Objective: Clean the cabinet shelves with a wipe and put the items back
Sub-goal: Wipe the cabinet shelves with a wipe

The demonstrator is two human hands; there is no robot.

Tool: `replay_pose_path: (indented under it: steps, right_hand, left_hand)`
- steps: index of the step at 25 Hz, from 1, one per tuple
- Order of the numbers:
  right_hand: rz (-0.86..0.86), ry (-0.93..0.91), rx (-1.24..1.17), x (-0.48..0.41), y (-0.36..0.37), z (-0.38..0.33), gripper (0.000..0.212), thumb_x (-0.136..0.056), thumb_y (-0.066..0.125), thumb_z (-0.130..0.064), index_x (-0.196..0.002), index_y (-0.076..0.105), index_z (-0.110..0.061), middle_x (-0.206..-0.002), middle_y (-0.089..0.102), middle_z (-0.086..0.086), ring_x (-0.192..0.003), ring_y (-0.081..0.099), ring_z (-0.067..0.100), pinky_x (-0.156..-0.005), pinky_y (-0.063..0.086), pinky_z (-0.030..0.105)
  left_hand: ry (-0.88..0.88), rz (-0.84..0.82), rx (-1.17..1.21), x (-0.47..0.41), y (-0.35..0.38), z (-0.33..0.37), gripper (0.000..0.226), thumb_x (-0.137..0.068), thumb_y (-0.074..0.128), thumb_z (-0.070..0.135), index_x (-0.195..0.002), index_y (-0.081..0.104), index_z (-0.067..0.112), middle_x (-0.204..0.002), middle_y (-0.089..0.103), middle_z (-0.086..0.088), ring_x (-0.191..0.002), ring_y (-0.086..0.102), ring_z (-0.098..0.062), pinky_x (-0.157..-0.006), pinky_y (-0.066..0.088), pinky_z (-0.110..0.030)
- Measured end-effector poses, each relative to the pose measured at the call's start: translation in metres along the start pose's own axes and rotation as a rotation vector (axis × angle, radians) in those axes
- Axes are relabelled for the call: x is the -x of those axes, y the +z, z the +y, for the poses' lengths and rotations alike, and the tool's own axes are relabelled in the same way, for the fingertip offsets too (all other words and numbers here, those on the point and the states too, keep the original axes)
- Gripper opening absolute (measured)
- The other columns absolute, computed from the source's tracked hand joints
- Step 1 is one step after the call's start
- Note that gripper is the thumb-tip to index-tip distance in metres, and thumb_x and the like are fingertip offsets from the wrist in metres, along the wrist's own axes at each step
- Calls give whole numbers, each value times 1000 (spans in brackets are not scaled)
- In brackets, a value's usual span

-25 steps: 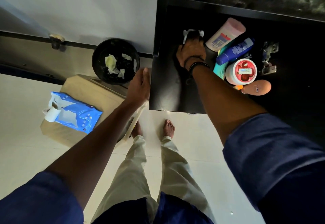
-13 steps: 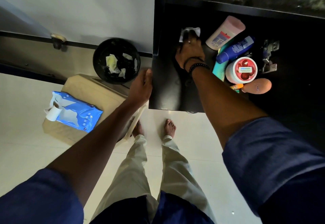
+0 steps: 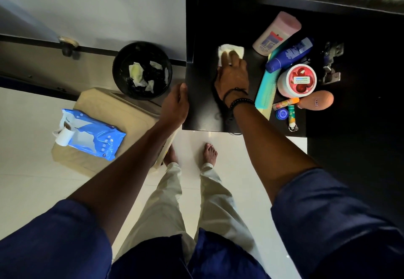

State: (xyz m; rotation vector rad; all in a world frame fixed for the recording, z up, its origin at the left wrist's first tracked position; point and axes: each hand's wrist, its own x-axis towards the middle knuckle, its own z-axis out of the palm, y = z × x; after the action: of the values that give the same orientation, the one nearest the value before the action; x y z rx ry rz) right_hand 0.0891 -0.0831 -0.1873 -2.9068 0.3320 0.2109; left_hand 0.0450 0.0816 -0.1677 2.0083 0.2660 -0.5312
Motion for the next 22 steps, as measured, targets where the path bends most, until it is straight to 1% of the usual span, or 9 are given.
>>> replay_pose_path:
  steps: [4, 7, 9, 11, 12, 15, 18, 20, 22]
  right_hand:
    - [89, -215, -128, 53, 22, -28, 43, -71, 66, -4, -114, 67, -7, -115, 65, 15, -92, 62, 38, -79, 54, 36]
    - [69, -330, -71, 121, 31, -11, 45, -67, 66, 3, -109, 70, -10, -108, 69, 11, -92, 66, 32, -81, 56, 32]
    - [15, -147, -188, 158, 19, 16, 44, -75, 58, 7, -113, 68, -10, -115, 65, 13, -104, 62, 33, -93, 51, 31]
    - [-50, 123, -257, 171, 4, 38, 39, -84, 53, 5, -117, 66, -11, -124, 60, 12, -116, 55, 31, -104, 39, 27]
    - [-97, 168, -277, 170, -4, 42, 37, -84, 53, 4, -115, 67, -10, -124, 61, 12, -116, 56, 30, -103, 38, 25]
    - [-265, 119, -518, 157, -39, 27, 28, -83, 60, 0, -109, 70, -6, -112, 68, 12, -106, 62, 28, -101, 45, 31]
    - [-226, 359, -1025, 147, -96, 0, 30, -84, 65, 0, -114, 64, -5, -104, 67, 12, -95, 65, 24, -91, 54, 38]
    - [-215, 440, -1371, 151, -133, -8, 32, -89, 60, 1, -120, 58, -6, -105, 67, 9, -93, 66, 20, -81, 58, 31]
    - [-179, 426, -1569, 153, -167, -12, 31, -92, 53, 0, -122, 55, -8, -104, 66, 5, -93, 66, 17, -74, 58, 26]
  left_hand:
    - [42, -3, 9, 5, -3, -9, 51, -97, 26, 44, -101, 56, 3, -91, 59, -22, -89, 57, -37, -75, 45, -42]
    - [69, -36, -22, 25, -6, -11, 47, -100, 27, 41, -97, 56, 3, -87, 61, -15, -84, 59, -33, -73, 47, -41]
    - [47, -58, -54, 53, -9, -6, 37, -103, 30, 32, -96, 54, 6, -85, 59, -9, -79, 57, -26, -65, 44, -32]
    - [-2, -72, -117, 78, -8, -4, 33, -104, 31, 28, -102, 55, 5, -92, 62, -13, -86, 57, -28, -72, 44, -33]
    - [-42, -97, -152, 89, -9, -2, 34, -104, 31, 28, -106, 55, 4, -99, 63, -16, -92, 59, -30, -78, 43, -34]
    - [-49, -177, -191, 111, -18, 11, 36, -103, 30, 30, -114, 54, 4, -108, 64, -17, -102, 59, -34, -82, 40, -34]
    - [65, -222, -134, 118, -31, 35, 38, -103, 35, 31, -125, 52, 6, -116, 62, -17, -109, 59, -33, -93, 46, -40]
    - [66, -203, -7, 122, -41, 57, 47, -100, 41, 37, -138, 43, 9, -133, 54, -14, -121, 54, -26, -104, 43, -44]
    - [28, -195, 200, 128, -51, 89, 49, -99, 45, 39, -141, 40, 14, -135, 53, -7, -118, 56, -20, -102, 45, -43]
